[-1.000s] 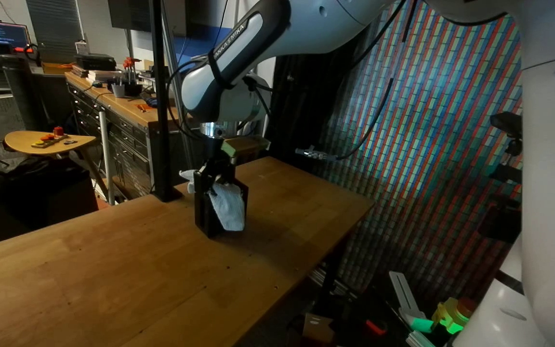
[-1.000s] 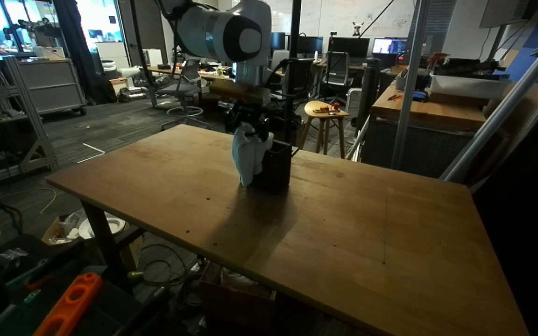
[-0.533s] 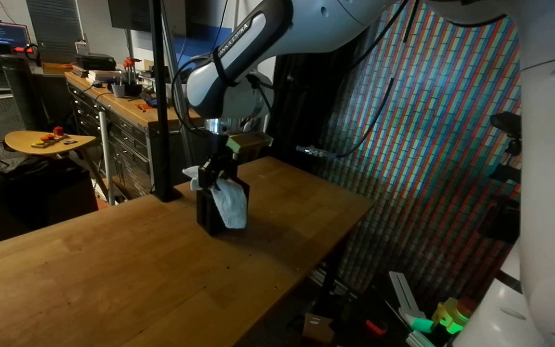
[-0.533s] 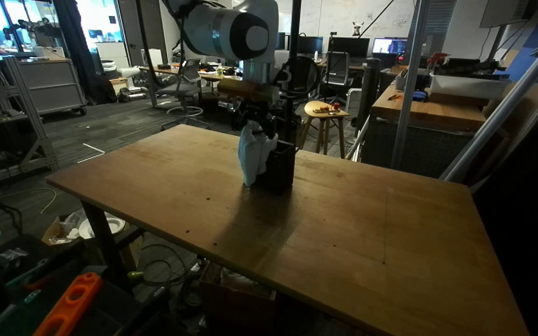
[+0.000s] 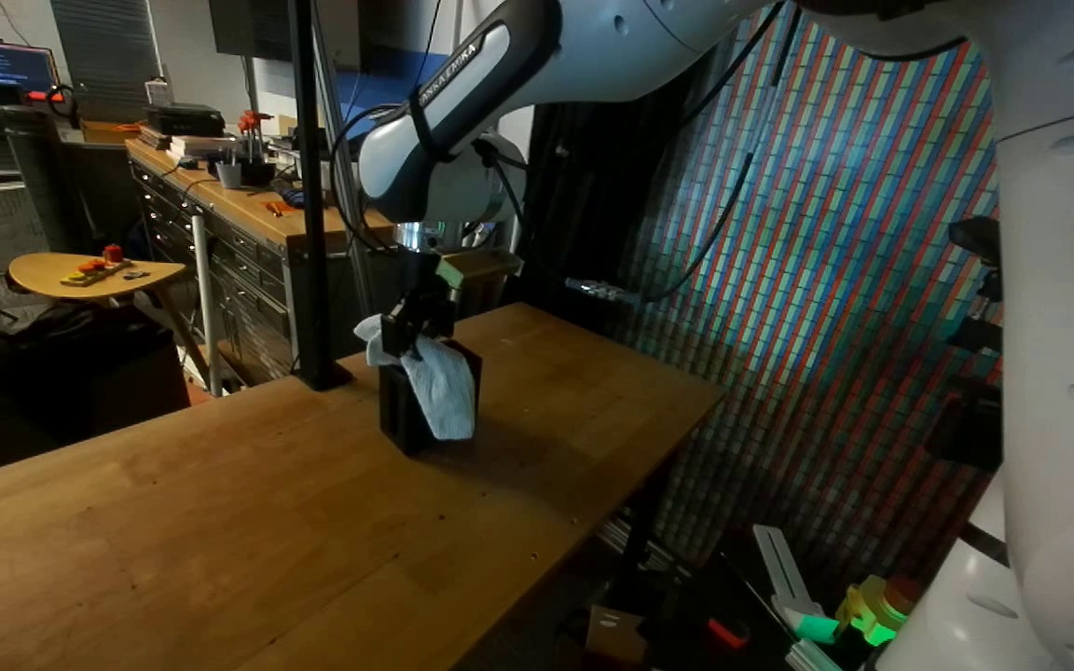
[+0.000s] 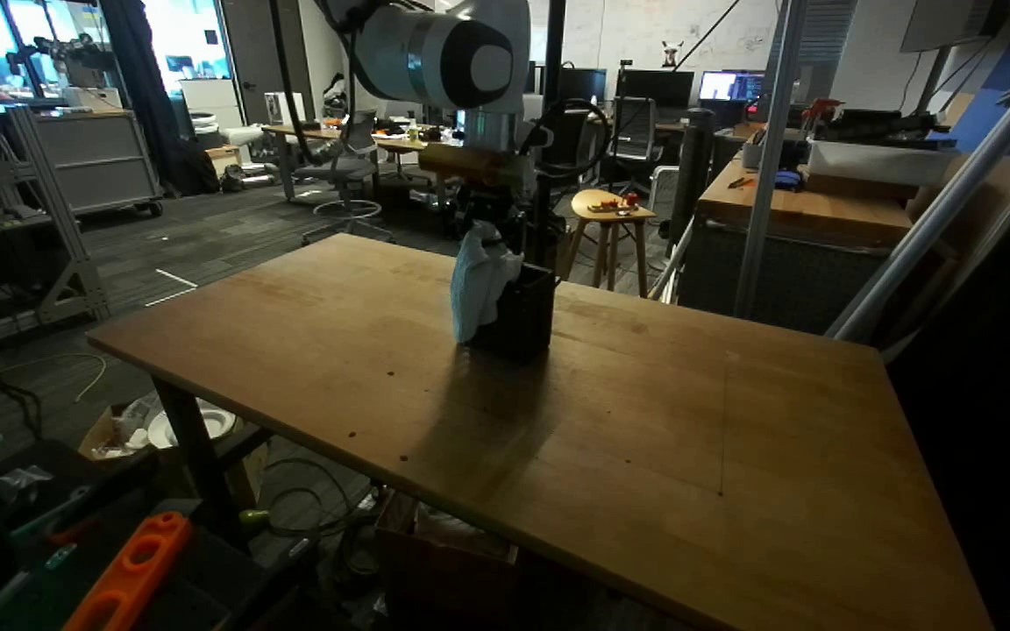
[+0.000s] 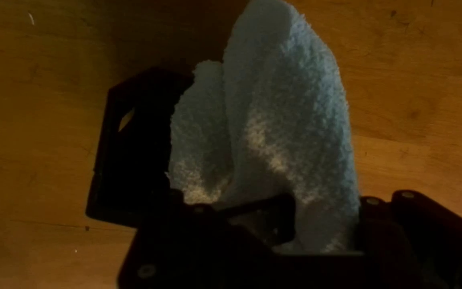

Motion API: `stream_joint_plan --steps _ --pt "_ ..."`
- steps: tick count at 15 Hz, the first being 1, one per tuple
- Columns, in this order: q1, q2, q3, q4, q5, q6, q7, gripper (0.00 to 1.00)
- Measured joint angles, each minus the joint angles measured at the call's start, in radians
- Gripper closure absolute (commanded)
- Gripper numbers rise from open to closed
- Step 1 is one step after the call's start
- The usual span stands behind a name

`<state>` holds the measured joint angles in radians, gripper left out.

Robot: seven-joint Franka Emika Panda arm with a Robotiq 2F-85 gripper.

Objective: Put the white towel inside the black box

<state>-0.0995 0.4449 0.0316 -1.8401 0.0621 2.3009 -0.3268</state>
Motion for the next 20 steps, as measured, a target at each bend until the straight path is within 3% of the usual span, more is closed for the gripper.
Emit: stream_joint_plan --steps 13,14,16,20 --pt "-0.007 0.121 0.025 0.111 0.011 -0.039 -0.043 1.0" --pt "-0.01 0.122 0.03 0.11 0.019 -0.039 -0.047 0.75" --pt "-0.019 0.121 0.037 0.107 0.037 -0.039 -0.051 0.7" --pt "-0.033 0.094 0.039 0.071 0.043 -0.039 -0.053 0.39"
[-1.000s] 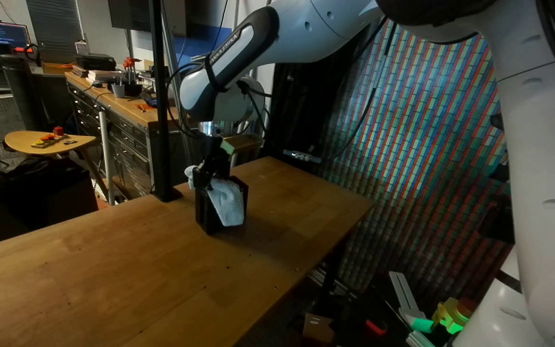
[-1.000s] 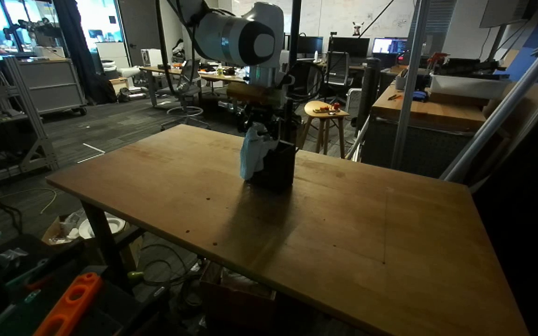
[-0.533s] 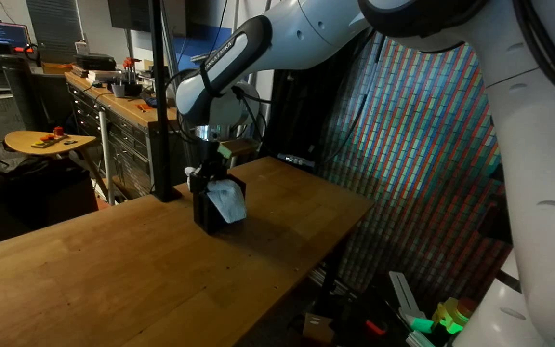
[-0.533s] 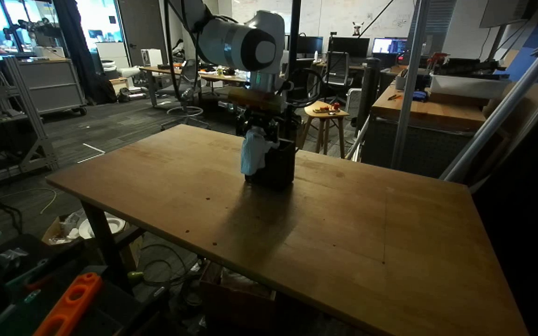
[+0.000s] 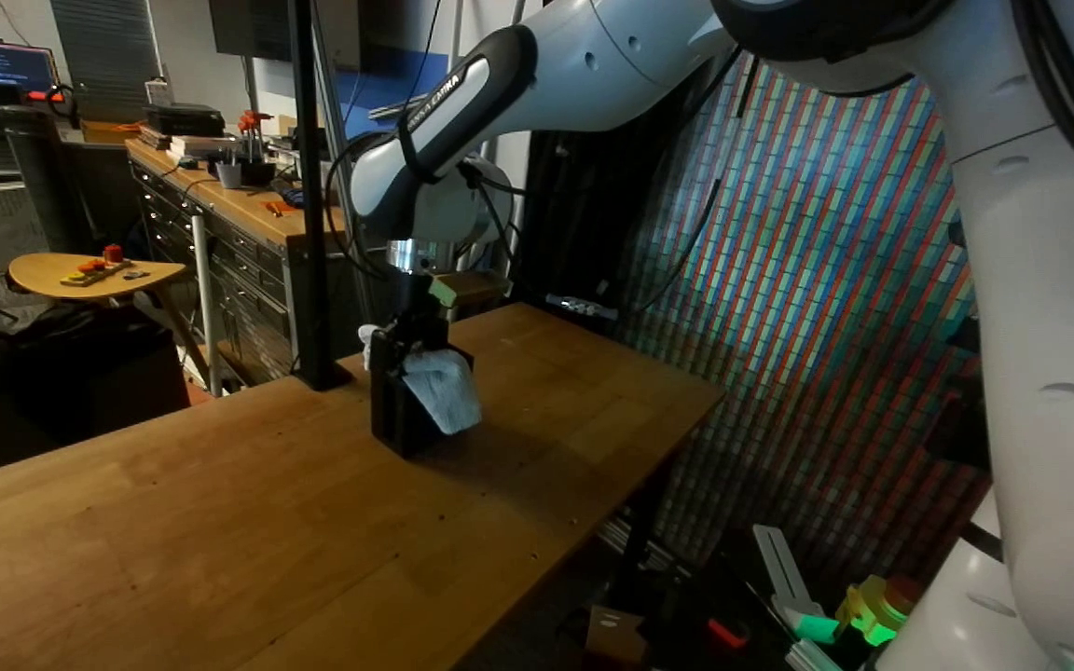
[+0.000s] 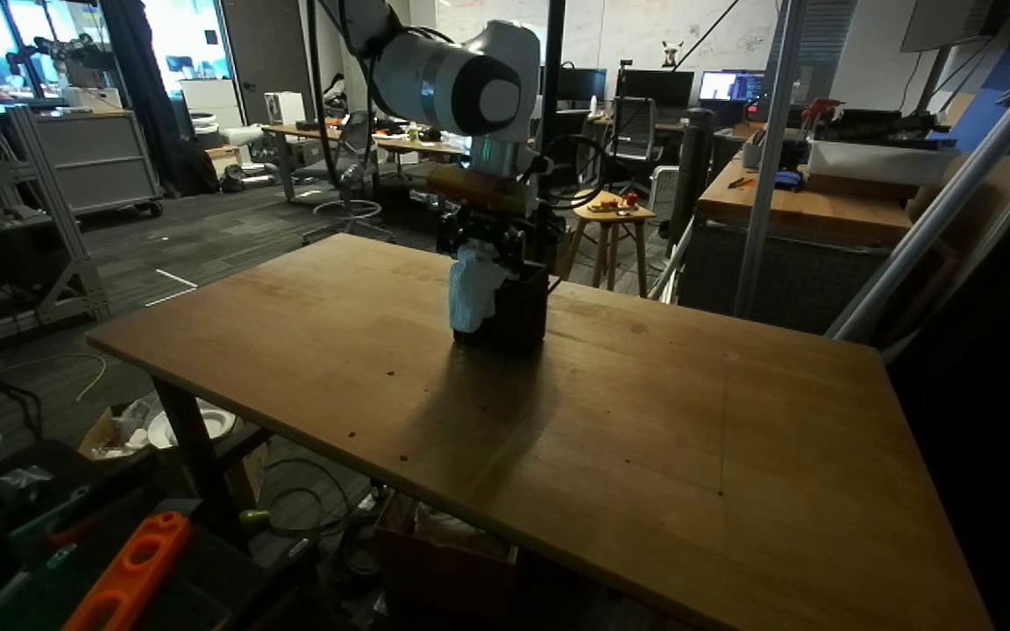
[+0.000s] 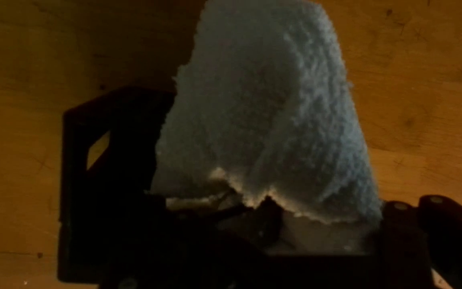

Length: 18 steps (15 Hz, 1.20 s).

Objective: Put the white towel inside the black box

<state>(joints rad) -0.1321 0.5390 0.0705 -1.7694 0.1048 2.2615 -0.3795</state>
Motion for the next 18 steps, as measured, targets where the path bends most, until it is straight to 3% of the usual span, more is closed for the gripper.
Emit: stream_joint_plan --steps 5,9,10,11,18 --pt "0.015 -0.121 0.014 -0.074 -0.004 -0.067 -0.01 0.01" --pt "0.072 -0.226 0.04 -0.114 -0.004 -0.162 0.001 0.0" --pt "0.09 -0.25 0.045 -0.12 -0.004 -0.18 0.01 0.25" --pt "0.109 -0.27 0.049 -0.125 -0.004 -0.197 0.022 0.25" --pt "0.206 -0.331 0.061 -0.124 -0.025 -0.247 0.104 0.8"
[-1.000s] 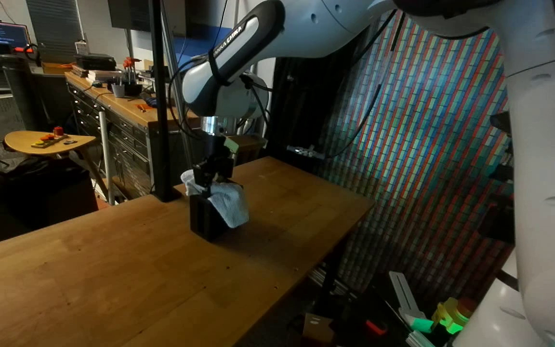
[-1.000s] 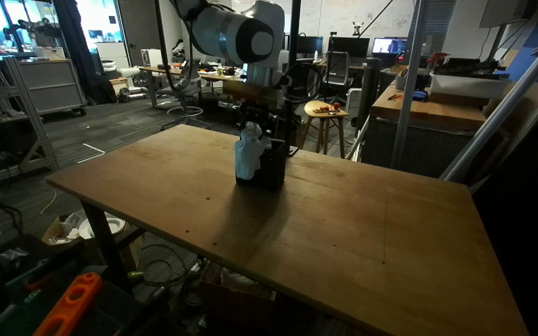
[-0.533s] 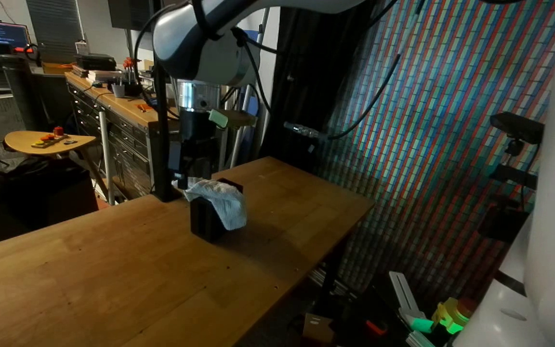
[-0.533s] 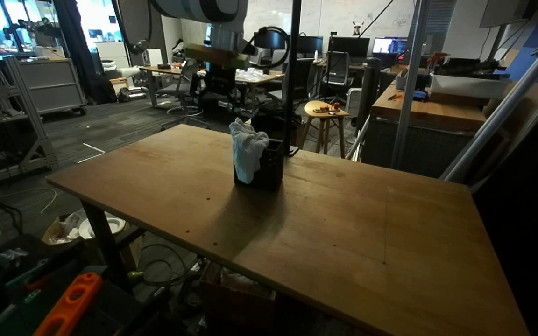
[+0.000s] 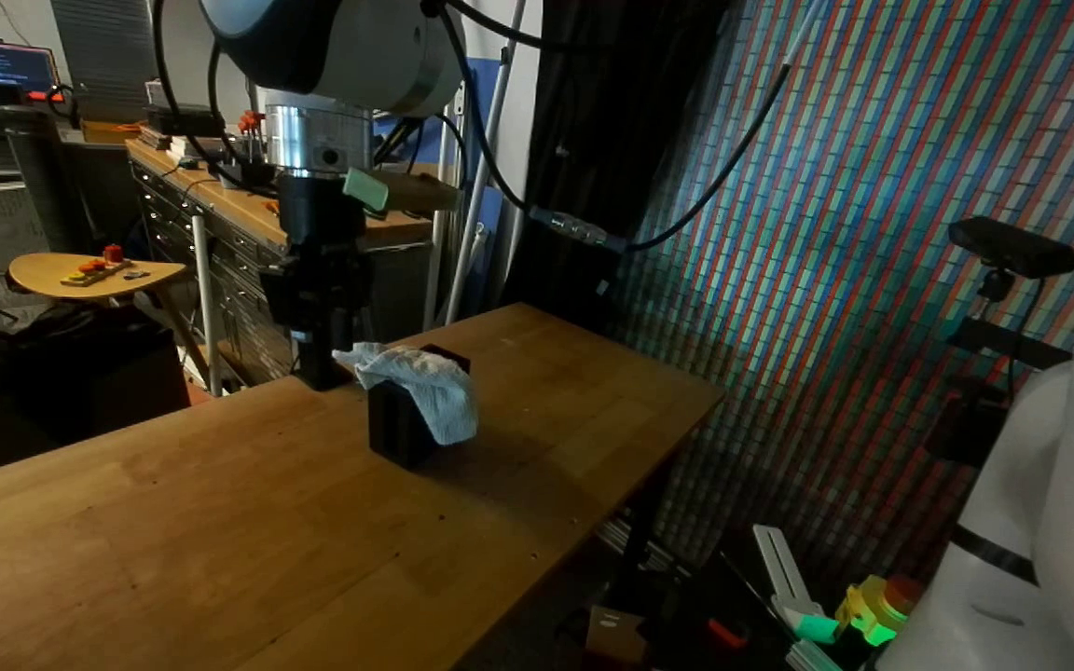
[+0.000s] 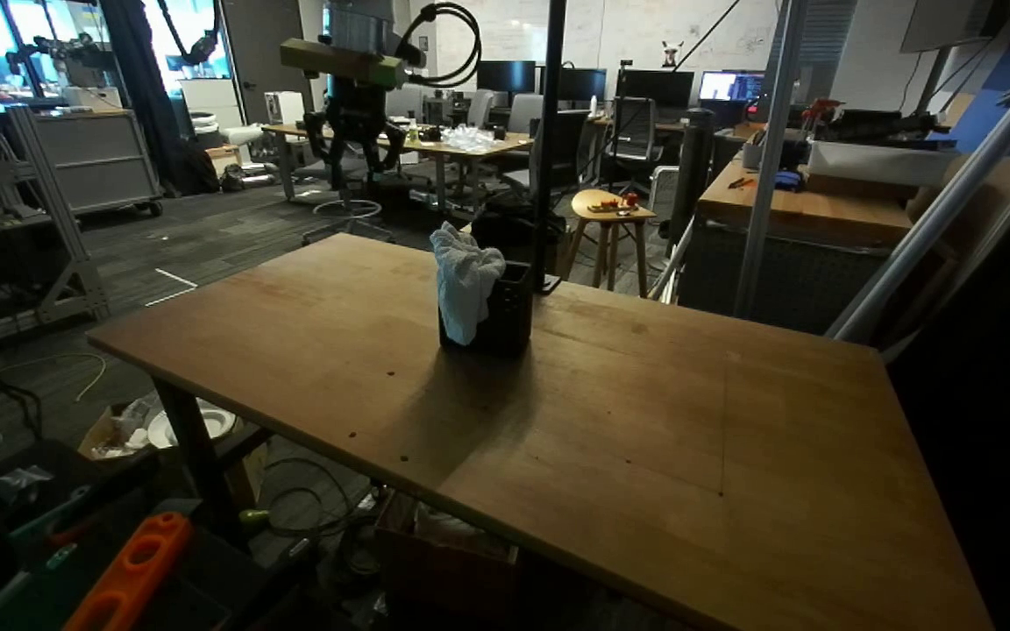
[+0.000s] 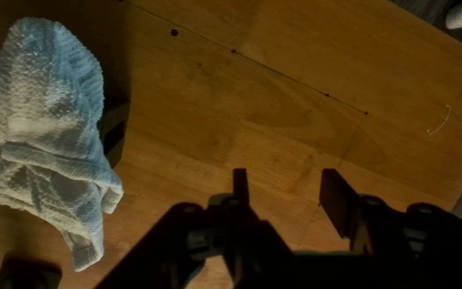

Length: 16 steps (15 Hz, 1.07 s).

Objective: Put the white towel inside the black box

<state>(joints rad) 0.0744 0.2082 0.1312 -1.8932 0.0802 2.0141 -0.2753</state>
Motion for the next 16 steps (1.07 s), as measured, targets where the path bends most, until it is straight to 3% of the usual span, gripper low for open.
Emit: stream_joint_plan --steps 3,16 --pt "0.007 0.001 0.0 -0.001 -0.023 -0.007 0.011 1.0" --pt "-0.031 0.049 -0.062 -0.007 -0.103 -0.002 -0.008 1.0"
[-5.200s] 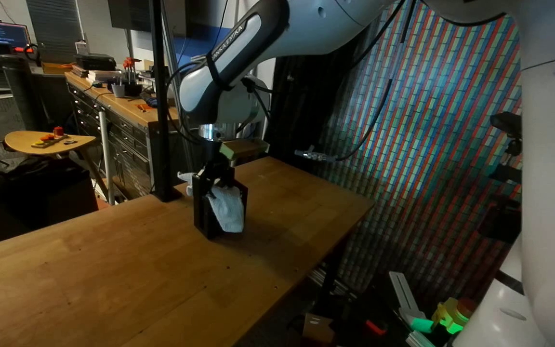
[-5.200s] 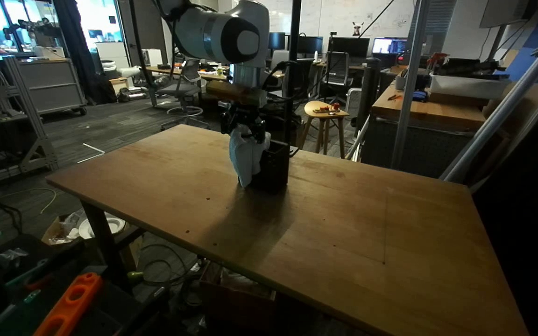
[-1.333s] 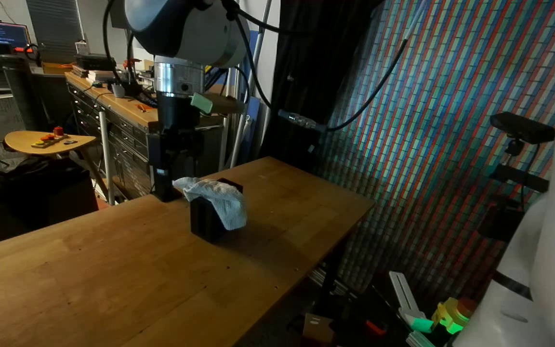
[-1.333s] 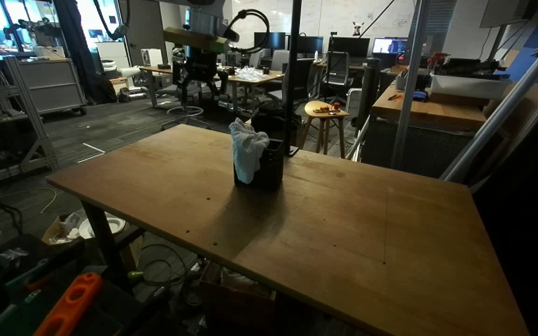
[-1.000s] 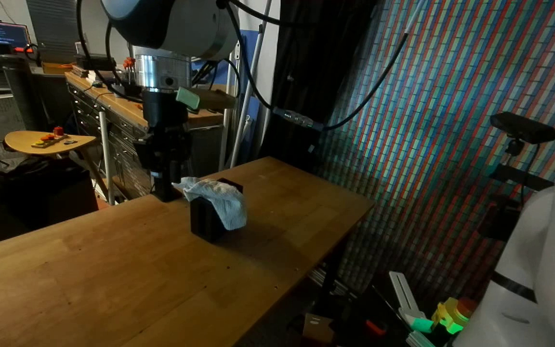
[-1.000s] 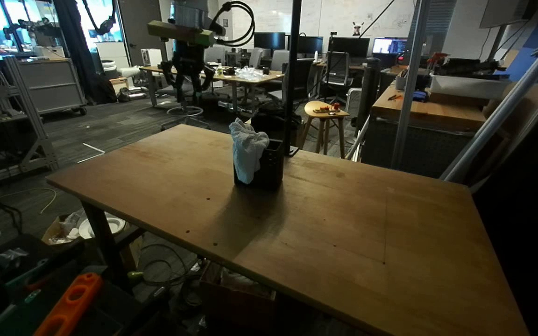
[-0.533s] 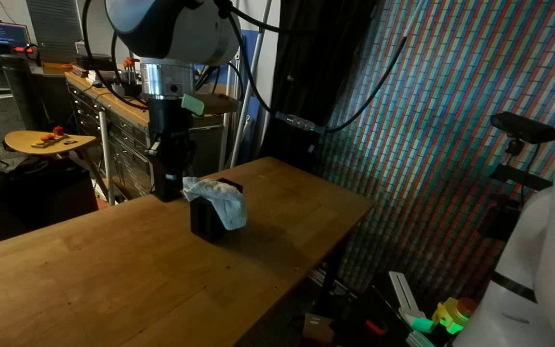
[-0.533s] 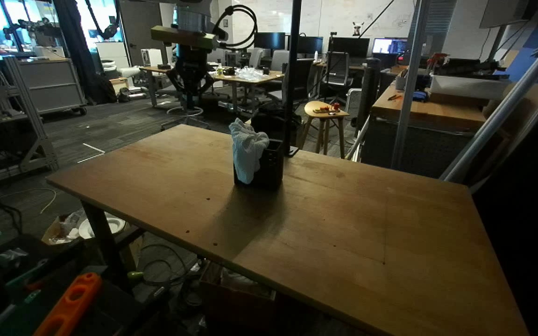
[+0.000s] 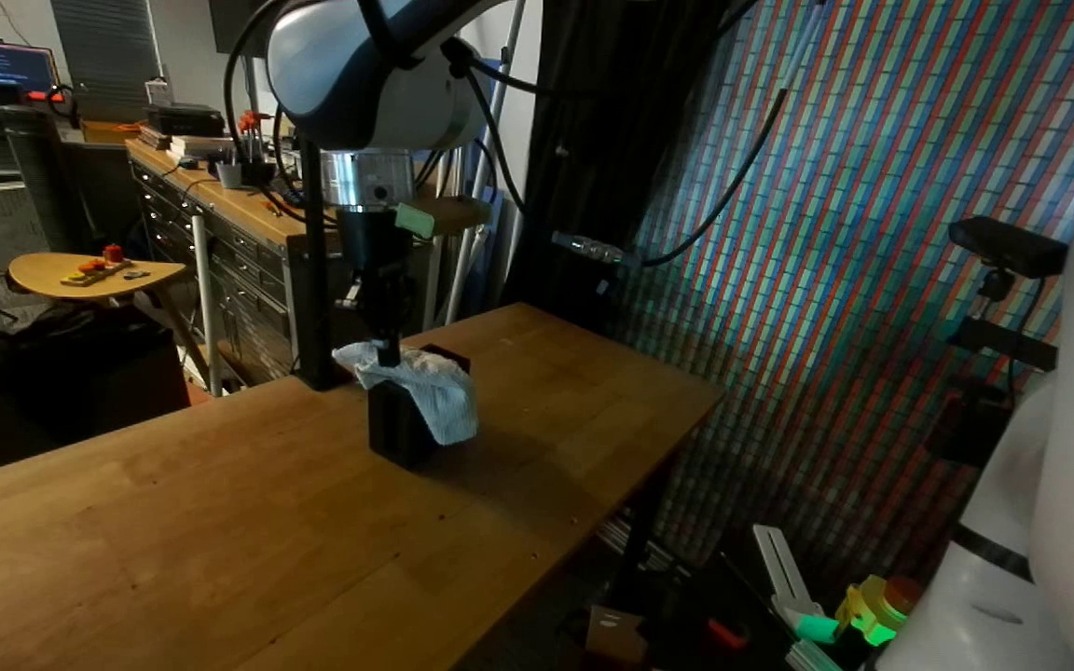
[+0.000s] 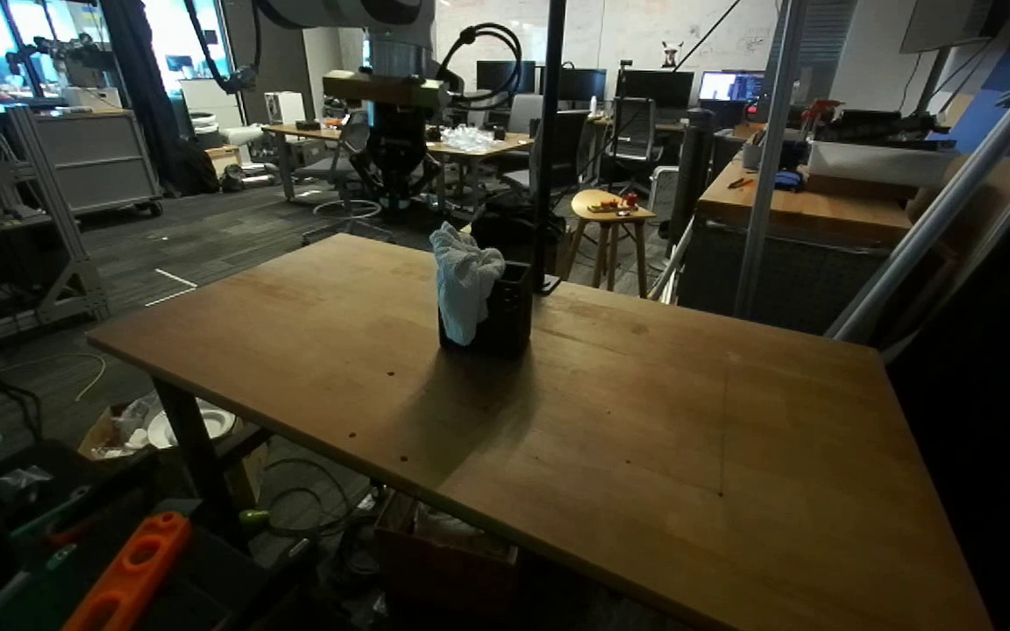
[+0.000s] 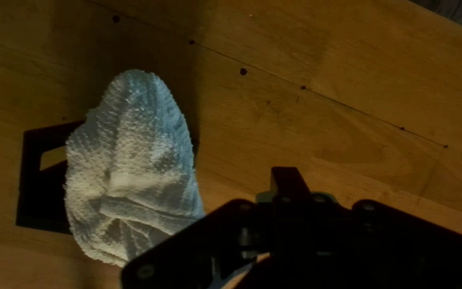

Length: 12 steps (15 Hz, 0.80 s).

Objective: Put the white towel inside the black box

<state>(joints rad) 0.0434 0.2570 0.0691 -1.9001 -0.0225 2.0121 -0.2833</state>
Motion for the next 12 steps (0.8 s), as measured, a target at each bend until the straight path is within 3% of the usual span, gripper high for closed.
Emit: stream_joint_plan --steps 5,12 --pt "-0.04 0.025 -0.014 0.011 -0.001 0.024 -0.06 1.0" --pt "-0.042 0.111 -0.005 0.103 0.006 0.03 -0.068 1.0"
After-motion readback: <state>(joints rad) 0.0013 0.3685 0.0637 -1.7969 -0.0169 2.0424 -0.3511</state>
